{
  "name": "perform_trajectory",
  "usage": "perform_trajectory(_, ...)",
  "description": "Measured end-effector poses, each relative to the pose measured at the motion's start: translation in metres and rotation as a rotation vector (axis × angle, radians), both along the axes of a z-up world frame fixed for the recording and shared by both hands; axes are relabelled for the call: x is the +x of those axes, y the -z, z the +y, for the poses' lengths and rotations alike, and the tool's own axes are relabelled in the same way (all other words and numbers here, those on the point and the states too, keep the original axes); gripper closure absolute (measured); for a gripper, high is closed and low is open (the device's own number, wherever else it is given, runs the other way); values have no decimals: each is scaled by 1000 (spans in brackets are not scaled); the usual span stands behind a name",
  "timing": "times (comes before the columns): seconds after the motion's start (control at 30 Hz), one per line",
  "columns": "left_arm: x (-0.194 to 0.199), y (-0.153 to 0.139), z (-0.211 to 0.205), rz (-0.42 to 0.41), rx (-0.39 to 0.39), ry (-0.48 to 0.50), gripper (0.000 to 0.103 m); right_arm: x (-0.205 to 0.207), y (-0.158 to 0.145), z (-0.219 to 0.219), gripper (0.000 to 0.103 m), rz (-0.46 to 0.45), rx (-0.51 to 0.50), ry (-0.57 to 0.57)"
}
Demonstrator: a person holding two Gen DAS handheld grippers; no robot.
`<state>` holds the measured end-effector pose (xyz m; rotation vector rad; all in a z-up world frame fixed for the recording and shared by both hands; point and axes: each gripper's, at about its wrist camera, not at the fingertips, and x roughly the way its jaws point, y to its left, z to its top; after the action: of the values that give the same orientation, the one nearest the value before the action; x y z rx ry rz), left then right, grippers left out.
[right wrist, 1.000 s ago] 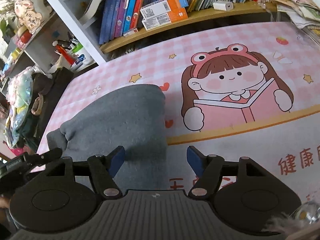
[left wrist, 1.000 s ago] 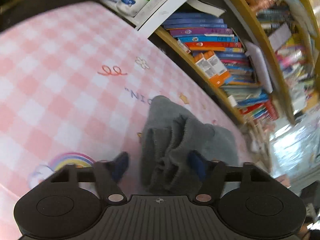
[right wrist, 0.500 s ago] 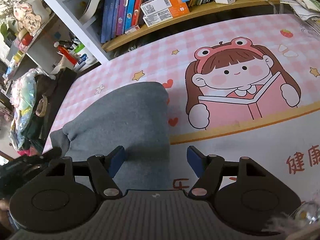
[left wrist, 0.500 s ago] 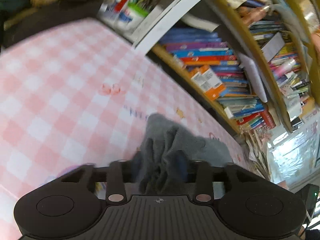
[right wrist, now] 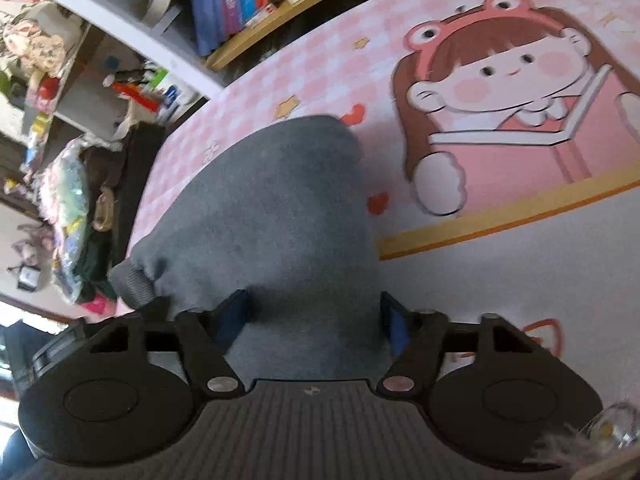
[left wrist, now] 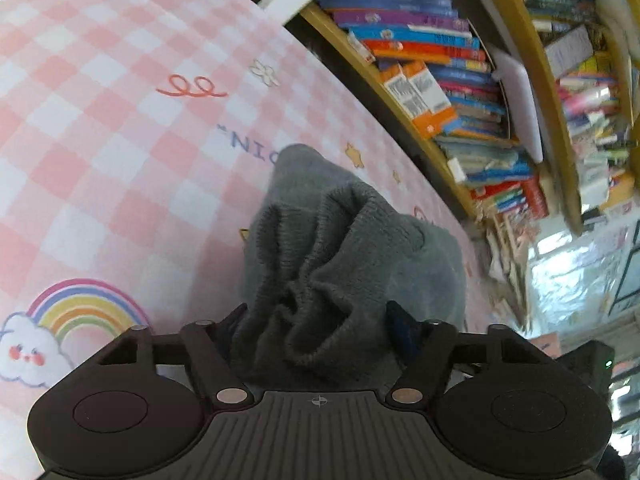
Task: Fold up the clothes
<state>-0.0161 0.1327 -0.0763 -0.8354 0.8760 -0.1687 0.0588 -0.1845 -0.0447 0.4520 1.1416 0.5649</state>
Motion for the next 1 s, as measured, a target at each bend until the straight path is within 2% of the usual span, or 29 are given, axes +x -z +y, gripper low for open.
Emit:
perform_trajectory(0.07,1,-4,-2,-13,-2,12,48,-3,-6,2,65,-40,-6,-18)
perform_trajectory(0.17,1,-10,-4,-29,-4,17,52,-5,-12,-4,75,-74,3,-8)
perform_trajectory(0.27,4,-16,-7,-48,-11,24,54,-5,-18,-7,79,-103,-2,3)
perform_trajectory(0.57,45,-40,-17,-117,-46,70,55,12,-45,-22,81,-203,15,46)
perform_trajectory(1.0,147,-51,-50,-159,9,176,54,91,-60,-49,81,-266,-11,105)
